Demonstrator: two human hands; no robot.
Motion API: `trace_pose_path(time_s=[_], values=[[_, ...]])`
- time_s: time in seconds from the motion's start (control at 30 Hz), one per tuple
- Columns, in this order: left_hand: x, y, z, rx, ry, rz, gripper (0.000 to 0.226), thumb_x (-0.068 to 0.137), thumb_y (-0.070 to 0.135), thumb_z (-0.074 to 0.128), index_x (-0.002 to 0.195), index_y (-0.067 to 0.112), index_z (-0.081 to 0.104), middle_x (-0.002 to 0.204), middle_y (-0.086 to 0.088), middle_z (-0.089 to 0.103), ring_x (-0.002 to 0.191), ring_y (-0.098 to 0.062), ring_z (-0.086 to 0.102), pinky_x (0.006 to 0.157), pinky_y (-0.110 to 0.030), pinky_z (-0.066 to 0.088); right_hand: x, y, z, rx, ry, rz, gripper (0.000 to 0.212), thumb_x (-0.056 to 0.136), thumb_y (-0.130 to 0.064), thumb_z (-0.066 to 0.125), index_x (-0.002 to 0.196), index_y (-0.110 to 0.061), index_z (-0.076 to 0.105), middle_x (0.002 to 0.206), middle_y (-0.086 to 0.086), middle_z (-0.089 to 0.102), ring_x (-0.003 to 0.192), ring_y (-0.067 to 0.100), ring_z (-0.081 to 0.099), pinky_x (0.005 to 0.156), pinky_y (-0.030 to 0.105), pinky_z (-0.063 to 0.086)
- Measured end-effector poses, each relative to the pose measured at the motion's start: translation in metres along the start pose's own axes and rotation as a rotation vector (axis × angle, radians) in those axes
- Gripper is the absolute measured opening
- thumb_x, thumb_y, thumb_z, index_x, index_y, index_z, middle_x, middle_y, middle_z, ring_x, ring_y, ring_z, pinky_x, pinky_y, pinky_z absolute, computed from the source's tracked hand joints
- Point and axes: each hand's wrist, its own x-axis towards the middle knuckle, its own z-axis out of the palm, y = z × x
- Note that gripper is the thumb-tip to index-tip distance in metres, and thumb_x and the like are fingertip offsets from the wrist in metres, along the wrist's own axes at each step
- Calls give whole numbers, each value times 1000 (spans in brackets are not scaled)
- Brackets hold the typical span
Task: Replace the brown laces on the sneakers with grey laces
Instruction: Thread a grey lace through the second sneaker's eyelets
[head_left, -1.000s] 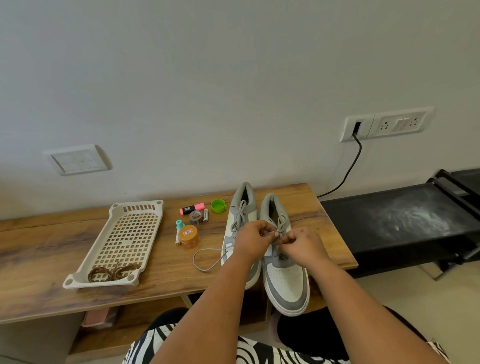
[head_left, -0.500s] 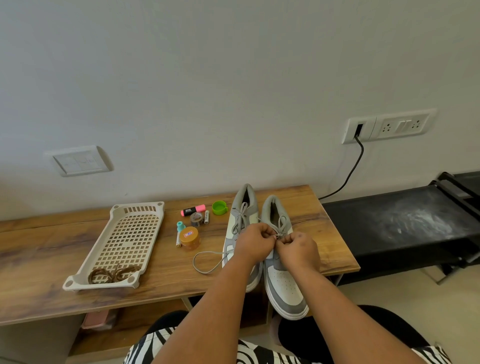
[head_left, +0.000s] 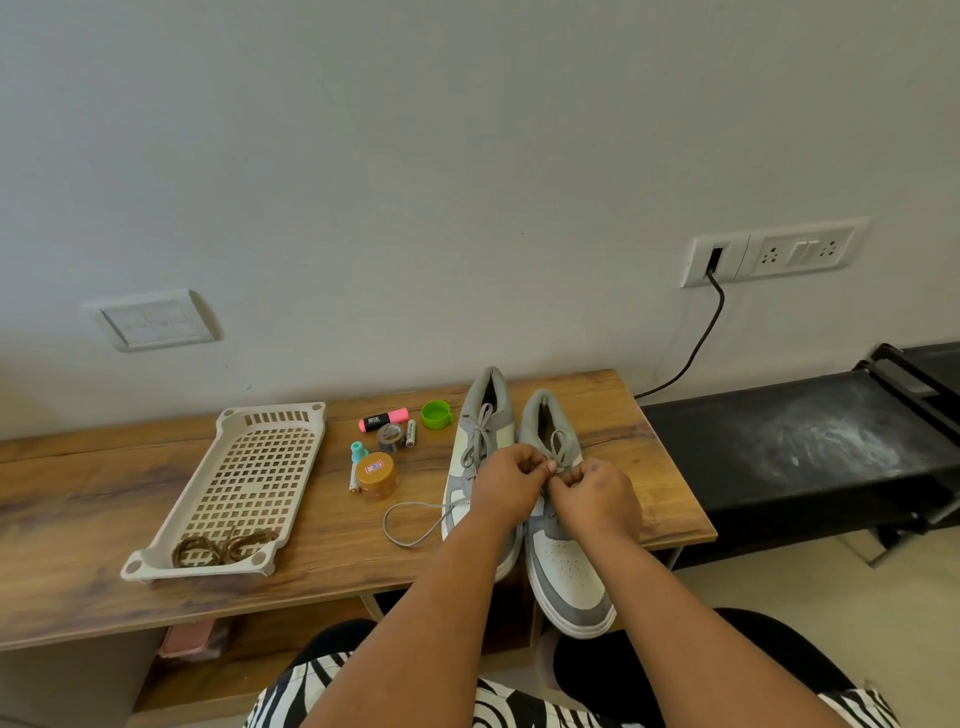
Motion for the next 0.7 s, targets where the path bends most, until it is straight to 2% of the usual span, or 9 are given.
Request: trace_pose_path(time_s=[0.1,0.2,0.3,0.4,0.5,0.57,0.63,0.7], values=[[0,-1,1,-43,6,-25,21,90,25,70,72,28,61,72,6,65,69,-10,60,70,-27,50,2,3,-1,-24,-81,13,37,79,-53,65,70,-18,58,70,-3,61,65,16,58,52,26,37],[2,-2,1,-83,-8,-48,21,89,24,71,71,28,62,72,4,67,72,-14,64,76,-33,55,2,3,-5,-51,-171,24,38,74,-53,68,66,-19,52,63,-2,55,57,15,51,48,24,30],[2,-3,0,-130,-31,-62,19,89,22,72,71,25,64,72,1,69,71,-15,67,81,-39,58,7,4,-12,-49,-228,8,31,73,-42,72,63,-20,54,66,-2,59,61,16,56,52,25,37],[2,-4,0,-176,-32,-68,18,88,20,73,71,23,66,72,-2,70,70,-17,66,81,-40,59,10,7,-17,-75,-242,0,27,71,-45,75,73,-20,65,74,-3,67,70,14,63,55,26,43],[3,-3,-1,-206,-45,-70,15,89,17,72,74,18,67,77,-6,70,69,-16,64,78,-33,57,16,6,-25,34,-220,-76,13,79,-32,74,76,-23,66,81,-4,68,73,11,62,59,25,47],[2,-3,-2,-230,-50,-69,13,89,16,72,76,16,67,77,-6,70,67,-13,63,73,-27,56,25,5,-34,153,-174,-161,6,87,-23,69,84,-26,65,90,-5,67,81,10,61,63,19,46],[1,-3,-2,-249,-54,-59,14,89,14,71,76,15,66,73,-3,68,61,-6,62,67,-19,54,33,4,-41,170,-193,-256,6,89,-26,69,95,-26,68,93,-8,65,86,9,60,67,16,43],[1,-4,-1,-232,-55,-50,14,88,15,72,76,15,66,73,-3,68,61,-6,62,67,-22,55,36,4,-41,131,-248,-302,13,87,-32,72,97,-25,70,92,-11,65,86,5,59,66,14,42]])
